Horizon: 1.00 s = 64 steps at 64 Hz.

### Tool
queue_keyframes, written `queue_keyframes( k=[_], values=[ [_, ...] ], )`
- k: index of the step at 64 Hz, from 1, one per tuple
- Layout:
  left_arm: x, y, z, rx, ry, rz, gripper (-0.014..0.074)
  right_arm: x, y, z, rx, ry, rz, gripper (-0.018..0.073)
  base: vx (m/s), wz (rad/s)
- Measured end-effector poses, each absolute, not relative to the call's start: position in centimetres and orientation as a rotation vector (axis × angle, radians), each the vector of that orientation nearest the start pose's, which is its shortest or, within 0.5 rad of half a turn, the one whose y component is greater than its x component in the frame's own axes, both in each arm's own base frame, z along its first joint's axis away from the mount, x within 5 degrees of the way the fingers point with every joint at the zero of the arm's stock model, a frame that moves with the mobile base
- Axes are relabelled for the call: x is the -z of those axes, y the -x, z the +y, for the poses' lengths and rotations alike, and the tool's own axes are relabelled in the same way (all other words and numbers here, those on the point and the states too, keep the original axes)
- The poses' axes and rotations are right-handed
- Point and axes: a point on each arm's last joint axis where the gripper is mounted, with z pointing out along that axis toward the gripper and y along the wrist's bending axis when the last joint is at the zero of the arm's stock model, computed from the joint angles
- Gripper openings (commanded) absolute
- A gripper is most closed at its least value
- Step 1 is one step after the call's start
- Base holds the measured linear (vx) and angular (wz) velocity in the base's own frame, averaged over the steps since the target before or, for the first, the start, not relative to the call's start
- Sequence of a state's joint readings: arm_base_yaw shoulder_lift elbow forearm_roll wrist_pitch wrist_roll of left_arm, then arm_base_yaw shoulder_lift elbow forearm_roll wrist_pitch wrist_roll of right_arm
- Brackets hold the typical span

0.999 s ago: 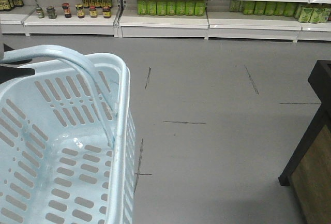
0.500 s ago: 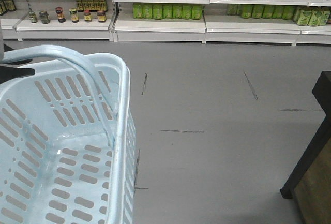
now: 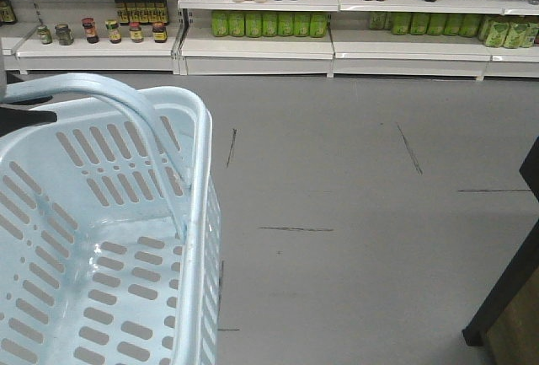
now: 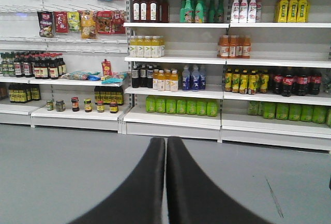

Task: Pick three apples into basket with both arms
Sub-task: 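Drive the base toward the drink shelves carrying the basket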

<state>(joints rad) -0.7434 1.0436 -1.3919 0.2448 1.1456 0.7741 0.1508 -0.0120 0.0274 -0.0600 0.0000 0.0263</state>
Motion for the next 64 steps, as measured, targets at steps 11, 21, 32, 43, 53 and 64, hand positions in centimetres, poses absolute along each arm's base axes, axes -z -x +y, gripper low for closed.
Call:
queue_keyframes(
  k=[11,21,32,43,53,64],
  values=[
    [-45.50,-14.41,-10.52,-0.323,-1.560,1.648,-0.0006,-20.46,-5.58,0.85,-0.094,0.138,1.493,-0.0008,0.14,0.01],
    [-45.50,-14.41,-10.52,-0.323,-1.560,1.648,-0.0006,-20.46,-5.58,0.85,-0.094,0.138,1.493,-0.0008,0.13,0.01],
    [-45.50,-14.41,-10.52,-0.323,-1.560,1.648,-0.0006,-20.46,-5.58,0.85,-0.094,0.138,1.493,-0.0008,0.11,0.01],
    [-45.50,-14.41,-10.52,-0.323,-1.560,1.648,-0.0006,-20.46,-5.58,0.85,-0.094,0.138,1.493,-0.0008,0.09,0.01],
    [-45.50,-14.41,-10.52,-0.323,-1.560,1.648,-0.0006,-20.46,-5.58,0.85,-0.094,0.138,1.493,-0.0008,0.08,0.01],
    [-45.50,-14.41,-10.52,-0.323,-1.560,1.648,-0.0006,-20.46,-5.58,0.85,-0.094,0.138,1.493,-0.0008,0.07,0.01]
  ],
)
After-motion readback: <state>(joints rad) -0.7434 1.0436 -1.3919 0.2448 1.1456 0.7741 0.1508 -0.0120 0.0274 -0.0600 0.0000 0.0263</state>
